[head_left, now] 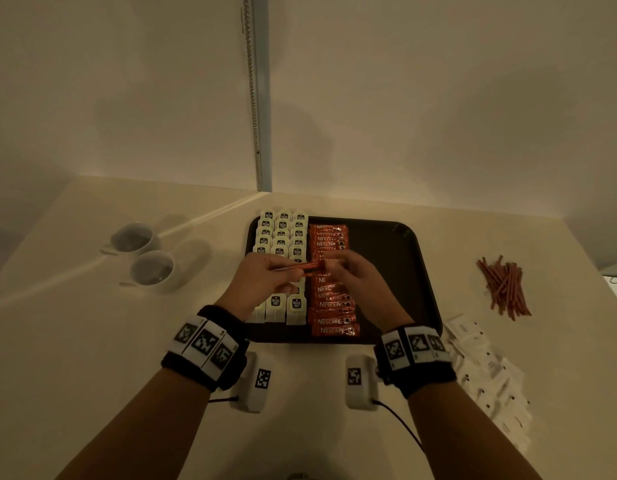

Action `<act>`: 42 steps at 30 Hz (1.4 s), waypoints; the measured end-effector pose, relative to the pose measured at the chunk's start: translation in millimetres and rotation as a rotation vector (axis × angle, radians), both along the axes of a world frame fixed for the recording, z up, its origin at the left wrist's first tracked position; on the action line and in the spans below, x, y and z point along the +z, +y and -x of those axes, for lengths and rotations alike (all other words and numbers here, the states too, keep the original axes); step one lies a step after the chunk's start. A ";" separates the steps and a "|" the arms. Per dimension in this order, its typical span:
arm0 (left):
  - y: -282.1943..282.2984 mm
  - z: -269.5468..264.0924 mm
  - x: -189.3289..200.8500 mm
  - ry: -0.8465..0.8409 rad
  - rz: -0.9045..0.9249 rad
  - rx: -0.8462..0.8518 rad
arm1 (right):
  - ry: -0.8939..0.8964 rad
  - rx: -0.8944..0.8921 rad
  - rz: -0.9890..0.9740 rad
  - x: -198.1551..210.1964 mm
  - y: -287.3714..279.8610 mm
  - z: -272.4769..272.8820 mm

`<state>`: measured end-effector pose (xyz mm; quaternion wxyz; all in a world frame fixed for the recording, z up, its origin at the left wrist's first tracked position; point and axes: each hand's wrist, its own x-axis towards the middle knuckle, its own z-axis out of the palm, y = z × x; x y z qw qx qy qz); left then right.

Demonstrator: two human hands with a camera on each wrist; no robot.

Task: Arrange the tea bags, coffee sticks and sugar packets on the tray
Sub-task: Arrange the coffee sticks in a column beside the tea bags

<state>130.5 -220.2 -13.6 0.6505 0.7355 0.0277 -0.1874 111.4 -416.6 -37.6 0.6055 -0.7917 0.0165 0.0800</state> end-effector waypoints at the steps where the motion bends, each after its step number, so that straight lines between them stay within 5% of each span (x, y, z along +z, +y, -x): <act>1: -3.0 -0.6 3.6 -0.041 -0.002 -0.011 | -0.008 0.019 -0.081 7.8 6.1 -3.0; 4: -6.7 -2.1 12.4 -0.172 -0.004 -0.014 | -0.044 0.025 -0.185 17.8 14.0 -8.7; 8: 0.4 -4.0 12.2 -0.118 0.154 0.135 | -0.086 0.031 -0.223 19.4 10.0 -9.6; 21: -4.7 -1.8 13.4 -0.291 0.109 0.270 | -0.011 -0.051 -0.482 18.0 18.7 -6.3; 28: -7.4 -5.8 17.2 -0.410 -0.103 0.151 | 0.058 -0.024 -0.459 10.7 23.4 -6.0; 36: -4.3 -2.9 10.3 -0.247 0.029 0.193 | 0.019 0.035 -0.261 12.2 17.3 -7.3; 42: 5.3 6.0 -2.6 -0.142 0.028 0.151 | -0.043 0.194 0.189 11.8 2.0 -13.1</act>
